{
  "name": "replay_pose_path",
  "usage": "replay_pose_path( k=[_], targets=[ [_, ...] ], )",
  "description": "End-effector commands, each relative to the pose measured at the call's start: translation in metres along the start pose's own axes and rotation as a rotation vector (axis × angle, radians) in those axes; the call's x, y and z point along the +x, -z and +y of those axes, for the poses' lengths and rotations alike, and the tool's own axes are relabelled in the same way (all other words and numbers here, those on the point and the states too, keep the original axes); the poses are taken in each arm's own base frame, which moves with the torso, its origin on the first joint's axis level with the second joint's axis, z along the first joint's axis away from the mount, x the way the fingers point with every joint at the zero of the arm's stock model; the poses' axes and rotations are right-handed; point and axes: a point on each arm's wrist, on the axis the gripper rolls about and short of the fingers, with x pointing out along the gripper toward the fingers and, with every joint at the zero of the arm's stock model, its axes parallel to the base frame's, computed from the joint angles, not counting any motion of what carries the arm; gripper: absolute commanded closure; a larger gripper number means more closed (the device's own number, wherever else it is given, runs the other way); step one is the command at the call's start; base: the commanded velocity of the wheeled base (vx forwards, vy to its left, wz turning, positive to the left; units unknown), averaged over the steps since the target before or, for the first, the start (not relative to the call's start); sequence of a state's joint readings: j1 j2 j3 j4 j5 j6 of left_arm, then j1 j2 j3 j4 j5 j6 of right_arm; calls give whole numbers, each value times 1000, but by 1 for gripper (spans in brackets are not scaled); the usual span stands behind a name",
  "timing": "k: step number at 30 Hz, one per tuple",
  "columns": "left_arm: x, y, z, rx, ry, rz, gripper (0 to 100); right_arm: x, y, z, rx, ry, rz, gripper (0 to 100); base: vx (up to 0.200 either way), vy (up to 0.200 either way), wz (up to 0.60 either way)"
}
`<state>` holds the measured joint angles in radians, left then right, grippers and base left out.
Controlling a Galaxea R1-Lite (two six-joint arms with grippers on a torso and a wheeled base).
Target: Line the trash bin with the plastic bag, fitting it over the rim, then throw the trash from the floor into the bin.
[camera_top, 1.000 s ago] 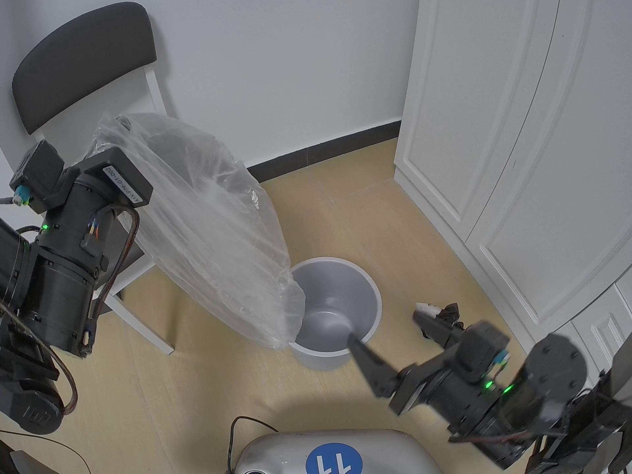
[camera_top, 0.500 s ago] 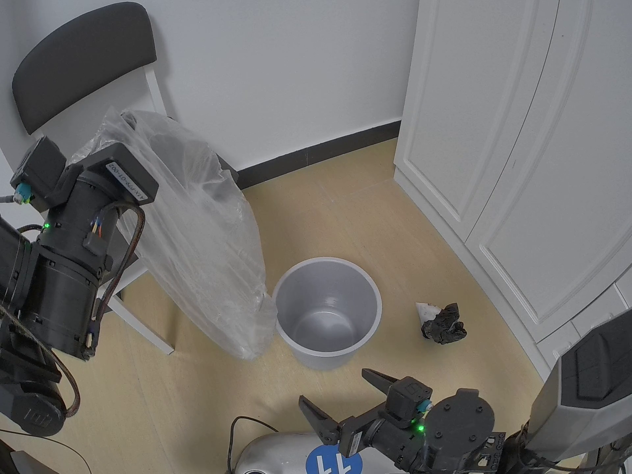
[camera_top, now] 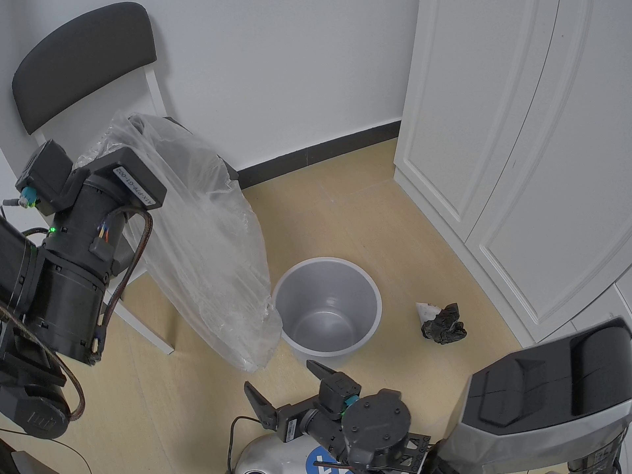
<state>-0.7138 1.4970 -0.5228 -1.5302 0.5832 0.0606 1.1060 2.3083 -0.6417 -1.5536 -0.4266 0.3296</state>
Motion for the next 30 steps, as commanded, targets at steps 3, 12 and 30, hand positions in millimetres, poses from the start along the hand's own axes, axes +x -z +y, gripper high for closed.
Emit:
replay_pose_path(
  k=[3,12,30],
  targets=[
    [-1,4,-3,-5,8,12,100,14,23,0,16,3,14,0,0,0,0],
    [-2,1,-2,-7,9,6,100,39,-3,-29,44,129,-100,0,0,0,0],
    [-5,5,-5,-5,25,24,100,71,-102,-126,72,356,-408,0,0,0,0]
  ],
)
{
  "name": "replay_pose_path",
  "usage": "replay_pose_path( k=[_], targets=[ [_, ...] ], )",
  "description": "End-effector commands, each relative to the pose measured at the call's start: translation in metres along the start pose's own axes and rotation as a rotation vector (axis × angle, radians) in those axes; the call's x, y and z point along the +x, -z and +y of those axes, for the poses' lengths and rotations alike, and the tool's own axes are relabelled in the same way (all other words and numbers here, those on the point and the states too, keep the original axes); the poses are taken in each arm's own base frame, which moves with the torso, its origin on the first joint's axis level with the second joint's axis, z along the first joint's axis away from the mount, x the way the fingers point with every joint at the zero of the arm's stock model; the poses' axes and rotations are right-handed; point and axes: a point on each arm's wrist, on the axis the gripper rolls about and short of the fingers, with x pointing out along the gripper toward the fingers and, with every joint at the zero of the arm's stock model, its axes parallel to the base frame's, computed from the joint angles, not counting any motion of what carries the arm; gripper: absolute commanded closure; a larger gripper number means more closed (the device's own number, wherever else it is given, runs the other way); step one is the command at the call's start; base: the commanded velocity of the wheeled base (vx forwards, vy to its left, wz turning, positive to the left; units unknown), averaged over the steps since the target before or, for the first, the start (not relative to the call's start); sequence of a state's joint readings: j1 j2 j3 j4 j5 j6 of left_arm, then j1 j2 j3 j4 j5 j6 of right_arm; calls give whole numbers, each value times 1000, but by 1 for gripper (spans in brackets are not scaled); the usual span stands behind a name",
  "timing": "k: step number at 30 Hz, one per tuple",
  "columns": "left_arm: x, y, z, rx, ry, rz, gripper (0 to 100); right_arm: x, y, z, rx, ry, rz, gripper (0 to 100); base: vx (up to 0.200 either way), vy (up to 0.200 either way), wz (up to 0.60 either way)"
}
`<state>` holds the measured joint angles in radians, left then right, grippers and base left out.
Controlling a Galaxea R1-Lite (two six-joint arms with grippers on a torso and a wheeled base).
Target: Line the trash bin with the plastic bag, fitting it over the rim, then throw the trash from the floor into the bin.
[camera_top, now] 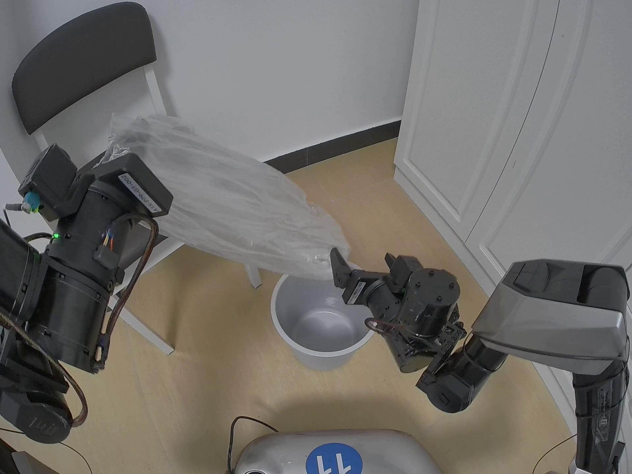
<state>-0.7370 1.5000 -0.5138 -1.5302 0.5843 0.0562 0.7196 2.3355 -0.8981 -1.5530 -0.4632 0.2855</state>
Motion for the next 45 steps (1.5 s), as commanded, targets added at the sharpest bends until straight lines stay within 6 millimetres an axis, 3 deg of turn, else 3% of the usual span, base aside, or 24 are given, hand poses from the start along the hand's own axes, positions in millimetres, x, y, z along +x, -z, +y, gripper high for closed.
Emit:
replay_pose_path(
  k=[1,7,10,15,25,45],
  targets=[
    [-1,2,-1,3,3,9,100,9,-21,-4,30,11,-78,0,0,0,0],
    [-1,2,-2,2,6,9,100,-14,1,25,49,-63,0,0,0,0,0],
    [-2,2,-3,-2,14,11,100,-23,24,36,61,-95,56,0,0,0,0],
    [-4,3,-6,-6,25,18,100,-13,43,33,75,-81,65,0,0,0,0],
    [-4,3,-6,-8,26,17,100,6,49,18,117,-41,37,0,0,0,0],
    [-3,0,-6,-16,26,7,100,3,72,9,117,-44,99,0,0,0,0]
  ],
)
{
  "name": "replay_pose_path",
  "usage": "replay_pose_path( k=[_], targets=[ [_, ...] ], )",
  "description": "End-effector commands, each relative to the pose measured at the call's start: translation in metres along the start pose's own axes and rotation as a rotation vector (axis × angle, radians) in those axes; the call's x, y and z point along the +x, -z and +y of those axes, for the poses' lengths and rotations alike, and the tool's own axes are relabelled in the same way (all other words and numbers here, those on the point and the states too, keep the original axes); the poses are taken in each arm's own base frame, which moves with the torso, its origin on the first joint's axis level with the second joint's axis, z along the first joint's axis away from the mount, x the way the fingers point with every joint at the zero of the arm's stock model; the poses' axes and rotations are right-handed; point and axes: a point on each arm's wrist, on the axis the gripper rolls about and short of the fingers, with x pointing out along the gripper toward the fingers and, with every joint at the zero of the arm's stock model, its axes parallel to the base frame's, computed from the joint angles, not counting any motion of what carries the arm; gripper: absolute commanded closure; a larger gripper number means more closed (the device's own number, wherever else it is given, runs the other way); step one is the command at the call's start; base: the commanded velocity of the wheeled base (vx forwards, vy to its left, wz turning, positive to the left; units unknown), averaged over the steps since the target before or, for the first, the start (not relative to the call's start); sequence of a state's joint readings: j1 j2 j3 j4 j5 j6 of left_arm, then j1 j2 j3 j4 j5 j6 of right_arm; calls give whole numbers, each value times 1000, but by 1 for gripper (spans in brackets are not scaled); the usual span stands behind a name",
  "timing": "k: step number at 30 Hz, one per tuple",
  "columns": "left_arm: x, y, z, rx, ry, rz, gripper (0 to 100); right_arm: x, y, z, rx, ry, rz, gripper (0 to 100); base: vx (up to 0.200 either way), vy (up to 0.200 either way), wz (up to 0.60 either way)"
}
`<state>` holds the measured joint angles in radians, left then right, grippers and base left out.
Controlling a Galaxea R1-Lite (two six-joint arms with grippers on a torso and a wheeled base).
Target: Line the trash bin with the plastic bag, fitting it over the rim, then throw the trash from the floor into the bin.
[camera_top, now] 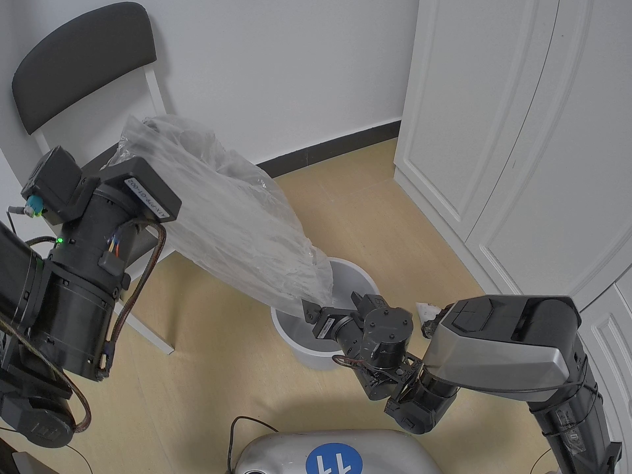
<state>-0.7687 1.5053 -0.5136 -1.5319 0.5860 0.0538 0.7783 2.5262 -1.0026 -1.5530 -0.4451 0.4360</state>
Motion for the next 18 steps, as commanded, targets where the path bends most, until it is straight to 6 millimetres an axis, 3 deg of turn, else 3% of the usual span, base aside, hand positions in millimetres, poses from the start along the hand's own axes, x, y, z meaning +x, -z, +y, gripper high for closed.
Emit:
replay_pose_path(
  k=[1,18],
  targets=[
    [0,-1,0,-2,0,-4,100,0,5,-4,-1,0,2,0,0,0,0],
    [0,-2,0,-4,1,-6,100,3,6,-9,1,3,5,0,0,0,0]
  ],
)
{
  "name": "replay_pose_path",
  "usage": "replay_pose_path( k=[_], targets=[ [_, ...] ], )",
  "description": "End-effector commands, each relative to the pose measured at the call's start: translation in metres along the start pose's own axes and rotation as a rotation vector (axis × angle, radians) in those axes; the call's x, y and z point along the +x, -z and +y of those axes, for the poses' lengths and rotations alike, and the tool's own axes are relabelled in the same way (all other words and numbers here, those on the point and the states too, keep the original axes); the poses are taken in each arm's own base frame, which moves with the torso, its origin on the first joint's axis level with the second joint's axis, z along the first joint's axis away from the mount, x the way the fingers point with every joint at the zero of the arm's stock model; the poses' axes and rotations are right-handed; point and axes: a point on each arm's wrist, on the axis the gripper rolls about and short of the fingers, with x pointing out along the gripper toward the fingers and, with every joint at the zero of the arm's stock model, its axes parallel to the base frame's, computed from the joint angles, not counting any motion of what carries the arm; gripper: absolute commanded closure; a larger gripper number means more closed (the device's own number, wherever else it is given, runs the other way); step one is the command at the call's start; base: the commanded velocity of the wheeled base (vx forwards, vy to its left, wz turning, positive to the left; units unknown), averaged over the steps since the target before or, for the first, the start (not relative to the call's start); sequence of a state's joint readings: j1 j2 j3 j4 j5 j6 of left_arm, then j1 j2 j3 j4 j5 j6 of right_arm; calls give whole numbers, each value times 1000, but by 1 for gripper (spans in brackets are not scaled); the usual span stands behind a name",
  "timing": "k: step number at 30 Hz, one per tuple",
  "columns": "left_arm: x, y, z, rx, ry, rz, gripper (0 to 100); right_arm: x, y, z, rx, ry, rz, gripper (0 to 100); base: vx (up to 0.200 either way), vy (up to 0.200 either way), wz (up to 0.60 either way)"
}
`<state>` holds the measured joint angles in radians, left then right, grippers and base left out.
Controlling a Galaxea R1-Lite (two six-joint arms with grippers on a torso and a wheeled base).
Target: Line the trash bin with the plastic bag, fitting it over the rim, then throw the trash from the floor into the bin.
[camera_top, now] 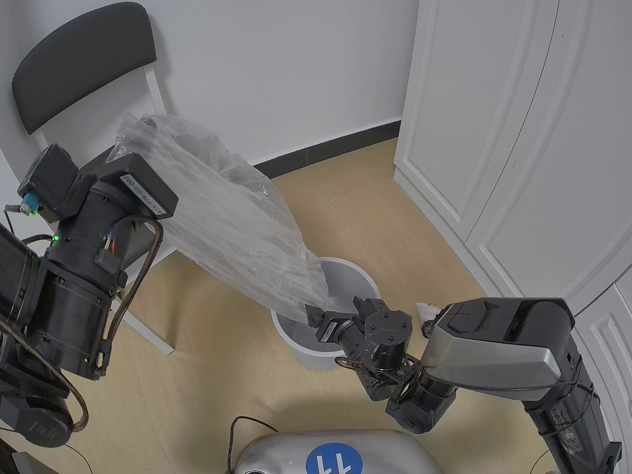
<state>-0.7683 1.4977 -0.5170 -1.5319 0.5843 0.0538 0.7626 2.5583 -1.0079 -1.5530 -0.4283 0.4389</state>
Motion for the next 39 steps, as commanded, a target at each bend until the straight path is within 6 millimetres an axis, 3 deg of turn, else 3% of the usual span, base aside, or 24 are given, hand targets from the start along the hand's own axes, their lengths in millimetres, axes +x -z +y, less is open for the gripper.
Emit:
replay_pose_path(
  k=[1,3,4,14,17,19,22,25,26,30,39],
  targets=[
    [0,1,0,3,0,4,100,-1,-4,2,10,-9,-19,0,0,0,0],
    [0,2,0,4,-1,5,100,-1,-5,3,10,-9,-19,0,0,0,0],
    [0,1,0,3,0,4,100,-1,-7,4,12,-12,-22,100,0,0,0],
    [0,5,0,7,0,17,100,-7,-20,8,18,-20,-34,100,0,0,0],
    [0,5,1,-4,-3,16,100,-9,-38,12,30,-25,-64,100,0,0,0],
    [-2,7,4,4,-8,25,100,-17,-75,13,44,-30,-120,100,0,0,0],
    [-7,17,9,40,-5,71,100,-39,-113,12,46,-44,-147,100,0,0,0],
    [-11,28,11,67,0,112,100,-55,-121,7,36,-43,-126,100,0,0,0],
    [-13,41,12,94,5,155,100,-72,-131,3,23,-31,-96,100,0,0,0],
    [-20,57,17,140,25,227,100,-93,-161,-12,8,28,-94,100,0,0,0],
    [-45,94,29,262,123,451,100,-159,-201,-14,-21,125,98,100,0,0,0]
  ],
)
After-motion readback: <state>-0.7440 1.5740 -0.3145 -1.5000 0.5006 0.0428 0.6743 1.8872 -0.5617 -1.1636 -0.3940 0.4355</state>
